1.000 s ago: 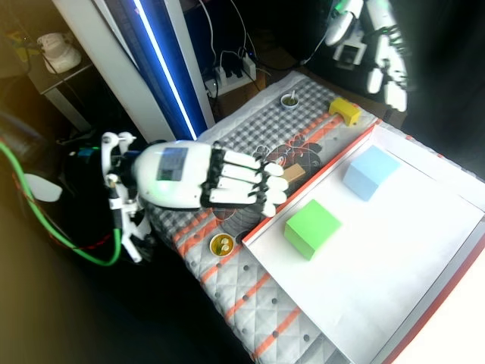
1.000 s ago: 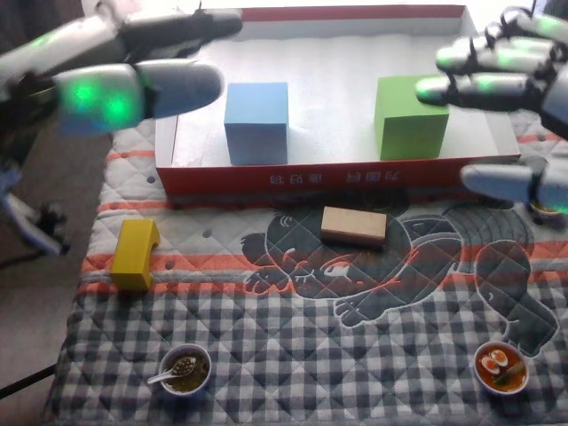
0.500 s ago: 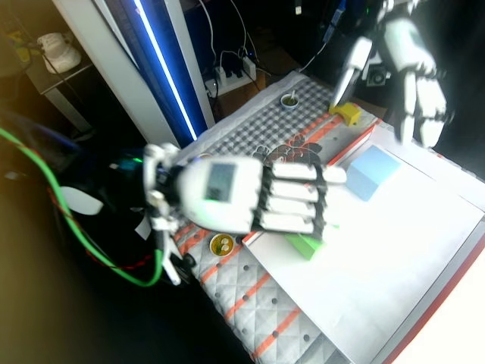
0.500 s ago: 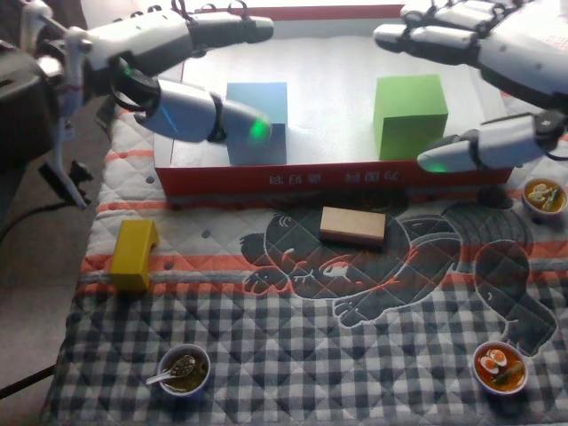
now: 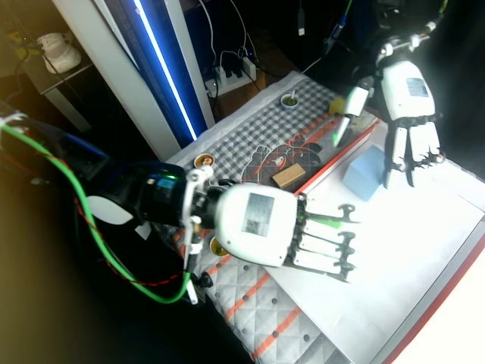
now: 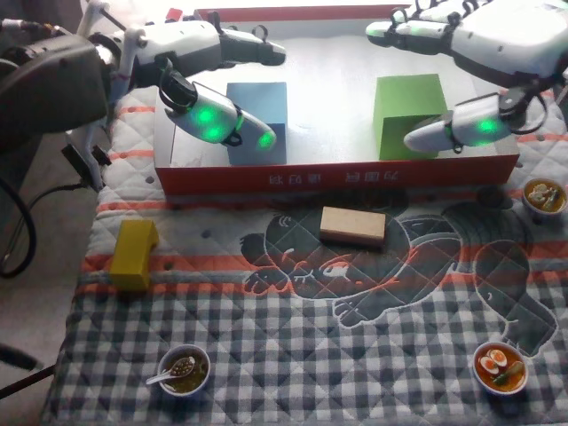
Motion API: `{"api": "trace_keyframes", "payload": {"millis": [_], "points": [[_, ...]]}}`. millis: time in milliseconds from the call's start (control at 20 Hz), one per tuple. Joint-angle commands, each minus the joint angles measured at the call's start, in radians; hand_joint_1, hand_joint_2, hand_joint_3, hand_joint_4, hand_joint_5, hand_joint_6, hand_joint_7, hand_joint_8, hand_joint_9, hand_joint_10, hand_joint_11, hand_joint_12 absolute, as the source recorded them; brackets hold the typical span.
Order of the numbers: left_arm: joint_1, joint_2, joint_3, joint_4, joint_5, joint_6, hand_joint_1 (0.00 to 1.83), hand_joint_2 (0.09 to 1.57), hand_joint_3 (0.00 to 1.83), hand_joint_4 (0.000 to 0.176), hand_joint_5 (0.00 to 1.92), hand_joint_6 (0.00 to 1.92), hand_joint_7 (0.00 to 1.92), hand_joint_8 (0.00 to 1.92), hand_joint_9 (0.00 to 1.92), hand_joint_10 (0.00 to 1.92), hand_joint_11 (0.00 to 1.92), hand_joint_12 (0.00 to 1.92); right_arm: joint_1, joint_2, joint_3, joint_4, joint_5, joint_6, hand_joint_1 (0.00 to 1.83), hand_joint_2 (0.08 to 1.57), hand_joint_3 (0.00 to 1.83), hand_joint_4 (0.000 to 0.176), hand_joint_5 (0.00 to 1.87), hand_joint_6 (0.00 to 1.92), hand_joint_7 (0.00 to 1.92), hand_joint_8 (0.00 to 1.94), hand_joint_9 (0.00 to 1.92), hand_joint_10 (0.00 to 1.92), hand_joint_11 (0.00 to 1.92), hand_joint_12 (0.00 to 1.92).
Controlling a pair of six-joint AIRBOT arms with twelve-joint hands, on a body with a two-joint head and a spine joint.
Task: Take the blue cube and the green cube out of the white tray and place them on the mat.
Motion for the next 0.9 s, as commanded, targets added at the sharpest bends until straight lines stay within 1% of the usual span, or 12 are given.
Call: {"api": "trace_keyframes", "payload": {"millis": [0, 100, 150, 200, 300, 400, 450, 650, 700, 750, 800, 850], "points": [[-0.018, -0.009, 0.008, -0.004, -0.089, -0.001, 0.79, 0.94, 0.0, 0.176, 0.27, 0.0, 0.25, 0.01, 0.26, 0.01, 0.06, 0.6, 0.018, -0.012, 0.019, 0.015, 0.069, 0.001, 0.6, 0.97, 0.0, 0.157, 0.16, 0.0, 0.26, 0.01, 0.29, 0.02, 0.0, 0.81], [-0.022, -0.015, 0.018, -0.005, -0.083, -0.001, 0.79, 0.95, 0.0, 0.176, 0.24, 0.0, 0.22, 0.0, 0.25, 0.01, 0.05, 0.59, 0.019, -0.028, 0.038, 0.016, 0.047, 0.002, 0.57, 0.97, 0.0, 0.175, 0.17, 0.0, 0.32, 0.0, 0.34, 0.01, 0.0, 0.91], [-0.024, -0.02, 0.026, -0.005, -0.075, -0.001, 0.82, 0.94, 0.0, 0.176, 0.24, 0.0, 0.23, 0.0, 0.27, 0.01, 0.07, 0.6, 0.019, -0.034, 0.044, 0.016, 0.039, 0.002, 0.62, 1.0, 0.0, 0.157, 0.2, 0.0, 0.39, 0.0, 0.41, 0.0, 0.05, 1.02], [-0.025, -0.023, 0.032, -0.005, -0.069, -0.001, 0.82, 0.94, 0.0, 0.176, 0.24, 0.0, 0.23, 0.0, 0.27, 0.01, 0.07, 0.6, 0.019, -0.037, 0.046, 0.016, 0.036, 0.002, 0.62, 1.0, 0.0, 0.157, 0.2, 0.0, 0.39, 0.0, 0.41, 0.0, 0.05, 1.02], [-0.025, -0.037, 0.052, -0.01, -0.058, -0.001, 0.86, 1.0, 0.0, 0.176, 0.21, 0.0, 0.24, 0.0, 0.35, 0.01, 0.08, 0.51, 0.019, -0.041, 0.049, 0.016, 0.033, 0.002, 0.63, 1.02, 0.01, 0.116, 0.23, 0.01, 0.4, 0.01, 0.46, 0.02, 0.06, 1.04], [-0.024, -0.051, 0.069, -0.028, -0.052, -0.001, 0.91, 1.02, 0.0, 0.176, 0.22, 0.0, 0.27, 0.0, 0.44, 0.01, 0.13, 0.5, 0.02, -0.041, 0.049, 0.016, 0.033, 0.002, 0.65, 1.03, 0.0, 0.114, 0.24, 0.0, 0.4, 0.0, 0.49, 0.01, 0.09, 1.04], [-0.024, -0.057, 0.073, -0.029, -0.051, -0.001, 1.03, 1.06, 0.0, 0.176, 0.3, 0.0, 0.48, 0.01, 0.73, 0.03, 0.23, 0.51, 0.021, -0.041, 0.049, 0.016, 0.033, 0.002, 0.66, 1.06, 0.0, 0.099, 0.26, 0.0, 0.55, 0.01, 0.63, 0.02, 0.18, 1.15], [-0.013, -0.068, 0.084, -0.029, -0.038, -0.001, 1.13, 1.05, 0.0, 0.176, 0.34, 0.0, 0.61, 0.01, 0.72, 0.0, 0.24, 0.51, 0.022, -0.046, 0.05, 0.016, 0.033, 0.002, 0.73, 1.07, 0.0, 0.085, 0.33, 0.0, 0.68, 0.0, 0.84, 0.03, 0.43, 1.22], [-0.009, -0.071, 0.088, -0.035, -0.038, -0.001, 1.18, 1.05, 0.0, 0.176, 0.37, 0.01, 0.68, 0.01, 0.76, 0.01, 0.25, 0.6, 0.022, -0.047, 0.05, 0.016, 0.033, 0.002, 0.77, 1.06, 0.0, 0.074, 0.37, 0.01, 0.46, 0.0, 0.51, 0.0, 0.14, 1.12], [-0.008, -0.073, 0.091, -0.043, -0.038, -0.001, 1.28, 1.05, 0.0, 0.124, 0.51, 0.0, 0.84, 0.01, 0.88, 0.04, 0.25, 0.89, 0.022, -0.047, 0.05, 0.016, 0.033, 0.002, 0.86, 1.08, 0.0, 0.011, 0.48, 0.01, 1.01, 0.07, 0.93, 0.45, 0.46, 1.53], [-0.008, -0.074, 0.092, -0.052, -0.04, -0.001, 1.28, 1.05, 0.0, 0.124, 0.51, 0.0, 0.84, 0.01, 0.88, 0.04, 0.25, 0.89, 0.025, -0.048, 0.051, 0.016, 0.033, 0.002, 0.86, 1.08, 0.0, 0.011, 0.48, 0.01, 1.01, 0.07, 0.93, 0.45, 0.46, 1.53], [-0.01, -0.074, 0.092, -0.057, -0.042, -0.001, 1.45, 1.07, 0.0, 0.086, 0.67, 0.01, 0.99, 0.63, 0.91, 0.99, 0.28, 1.0, 0.027, -0.048, 0.051, 0.016, 0.033, 0.002, 0.96, 1.08, 0.0, 0.0, 0.64, 0.01, 1.13, 0.07, 0.91, 0.53, 0.47, 1.56]]}}
